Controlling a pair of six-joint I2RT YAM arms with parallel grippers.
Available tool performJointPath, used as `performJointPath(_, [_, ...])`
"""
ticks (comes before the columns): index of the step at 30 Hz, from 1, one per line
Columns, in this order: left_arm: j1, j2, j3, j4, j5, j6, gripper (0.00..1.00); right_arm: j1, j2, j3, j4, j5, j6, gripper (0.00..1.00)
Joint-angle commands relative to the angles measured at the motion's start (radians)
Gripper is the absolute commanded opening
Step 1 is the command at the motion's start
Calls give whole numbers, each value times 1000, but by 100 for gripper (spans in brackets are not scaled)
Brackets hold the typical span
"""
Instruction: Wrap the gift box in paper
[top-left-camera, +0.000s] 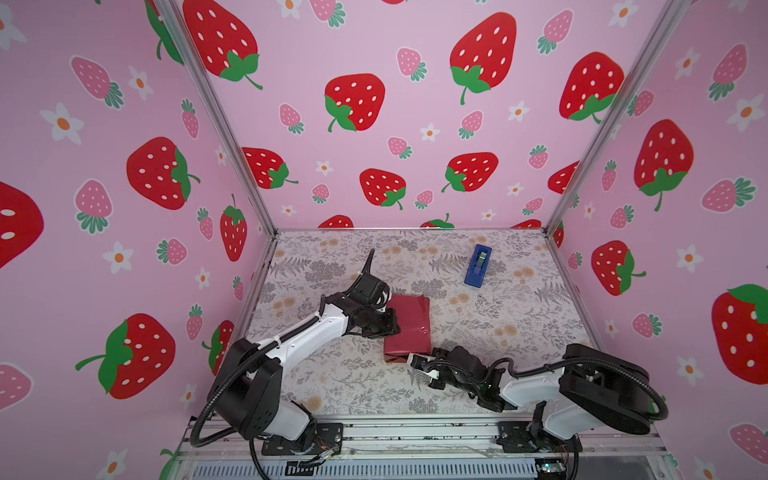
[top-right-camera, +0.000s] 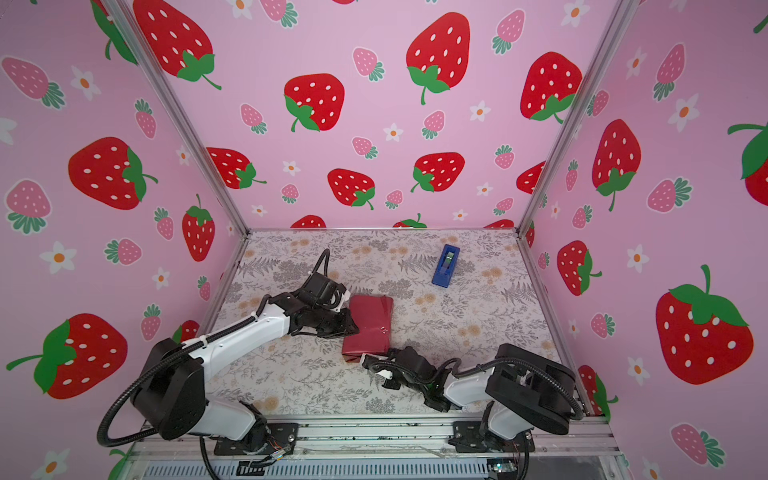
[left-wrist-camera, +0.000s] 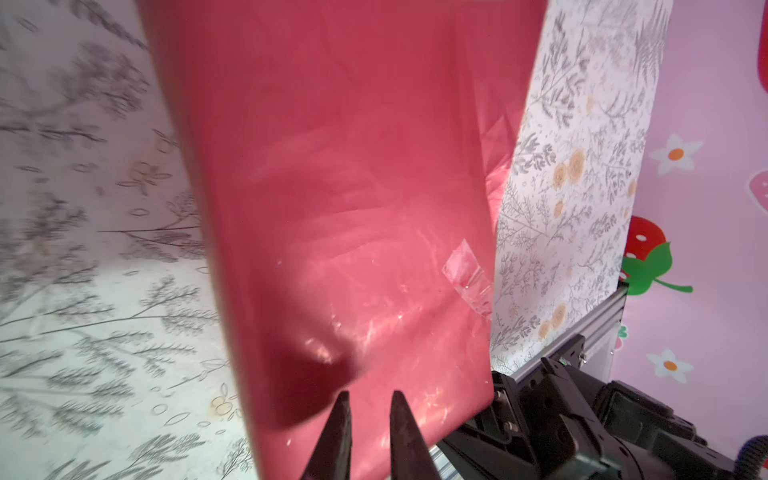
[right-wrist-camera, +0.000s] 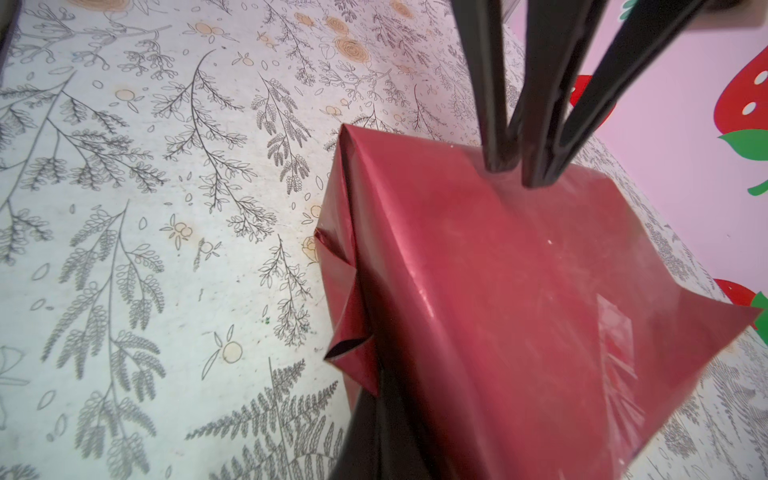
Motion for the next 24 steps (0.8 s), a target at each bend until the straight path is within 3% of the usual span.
performJointPath(1, [-3, -79, 53, -103, -127, 148, 30, -10, -33, -3, 3, -23, 15, 0])
performJointPath(6, [-3, -174, 14, -58, -212, 232, 41, -33, -70, -23, -19, -59, 14, 0])
performJointPath(8, [3, -227, -31, 7, -254, 240, 56, -45, -84, -26, -34, -77, 12, 0])
performJointPath(12, [8, -317, -124, 154, -251, 285, 71, -65, -102, -24, -63, -106, 5, 0])
performJointPath(14, [8, -343, -161, 223, -242, 339, 70, -76, -111, -22, -82, -125, 3, 0])
performJointPath(18, [-7, -391, -279, 398, -74, 546, 67, -100, -122, -14, -111, -174, 3, 0])
performJointPath(24, [-107, -455, -467, 661, -73, 741, 72, -128, -131, -4, -142, -221, -3, 0])
